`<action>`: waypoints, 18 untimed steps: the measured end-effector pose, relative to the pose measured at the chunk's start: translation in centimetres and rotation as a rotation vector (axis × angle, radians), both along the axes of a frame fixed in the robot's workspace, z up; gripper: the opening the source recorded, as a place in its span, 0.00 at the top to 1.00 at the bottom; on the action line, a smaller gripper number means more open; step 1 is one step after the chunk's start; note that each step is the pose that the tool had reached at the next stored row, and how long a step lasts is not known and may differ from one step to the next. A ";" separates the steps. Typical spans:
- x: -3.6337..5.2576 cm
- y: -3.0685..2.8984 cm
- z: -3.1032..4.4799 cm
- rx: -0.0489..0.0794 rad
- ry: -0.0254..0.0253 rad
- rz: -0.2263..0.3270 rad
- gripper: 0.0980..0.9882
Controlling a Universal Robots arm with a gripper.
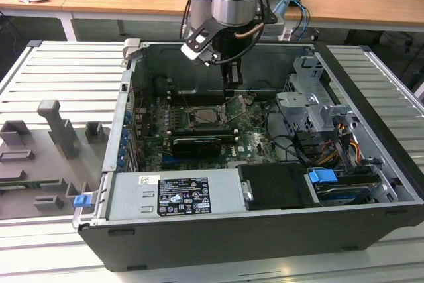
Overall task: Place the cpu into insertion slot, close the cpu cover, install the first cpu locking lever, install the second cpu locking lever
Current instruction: 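Close the cpu cover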
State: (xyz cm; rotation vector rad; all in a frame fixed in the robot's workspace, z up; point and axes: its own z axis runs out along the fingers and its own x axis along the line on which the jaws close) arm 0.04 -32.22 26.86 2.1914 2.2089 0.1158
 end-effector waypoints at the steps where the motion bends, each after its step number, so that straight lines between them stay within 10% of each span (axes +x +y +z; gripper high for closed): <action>1: 0.08 0.00 0.00 0.000 0.0000 0.000 0.99; 18: 3.12 0.00 0.00 0.000 0.0002 0.000 0.99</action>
